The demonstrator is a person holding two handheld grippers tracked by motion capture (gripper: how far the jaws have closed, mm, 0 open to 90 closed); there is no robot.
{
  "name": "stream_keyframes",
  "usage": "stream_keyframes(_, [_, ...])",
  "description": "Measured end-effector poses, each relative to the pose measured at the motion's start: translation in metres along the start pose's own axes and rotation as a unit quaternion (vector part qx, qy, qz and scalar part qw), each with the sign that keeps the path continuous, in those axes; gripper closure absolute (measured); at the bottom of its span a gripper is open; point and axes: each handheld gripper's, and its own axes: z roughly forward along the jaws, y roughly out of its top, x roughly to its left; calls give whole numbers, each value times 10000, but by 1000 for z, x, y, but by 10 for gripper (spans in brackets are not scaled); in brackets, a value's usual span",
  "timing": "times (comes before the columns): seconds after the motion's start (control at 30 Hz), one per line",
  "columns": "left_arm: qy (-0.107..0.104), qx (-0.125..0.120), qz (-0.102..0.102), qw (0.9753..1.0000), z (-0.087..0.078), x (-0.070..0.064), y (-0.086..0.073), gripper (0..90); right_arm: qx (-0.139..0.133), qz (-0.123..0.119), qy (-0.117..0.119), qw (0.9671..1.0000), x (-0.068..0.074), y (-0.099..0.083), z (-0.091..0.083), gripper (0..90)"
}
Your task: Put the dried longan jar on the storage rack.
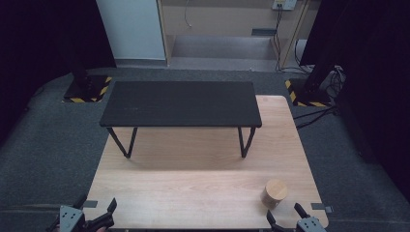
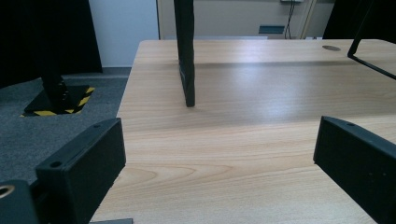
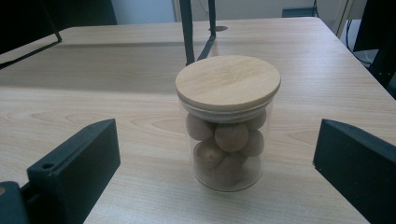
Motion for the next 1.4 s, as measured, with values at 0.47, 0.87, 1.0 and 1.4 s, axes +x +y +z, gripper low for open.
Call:
stream_keyframes(0.47, [-40, 13, 26, 10000, 0, -3, 0, 9, 32, 27, -42, 10000, -2, -4, -2, 10])
stream_keyframes(0.87, [-67, 21, 17, 10000, 1, -3, 0, 9, 98, 37, -81, 9999, -3, -6, 10, 9])
stream_keyframes(1.0, [-68, 20, 19, 10000, 1, -3, 0, 9, 119, 0, -92, 9999, -4, -5, 16, 9])
stream_keyframes(1.4, [-75, 46, 14, 10000, 2, -4, 0, 9, 119, -20, -48, 9999, -4, -2, 40, 10])
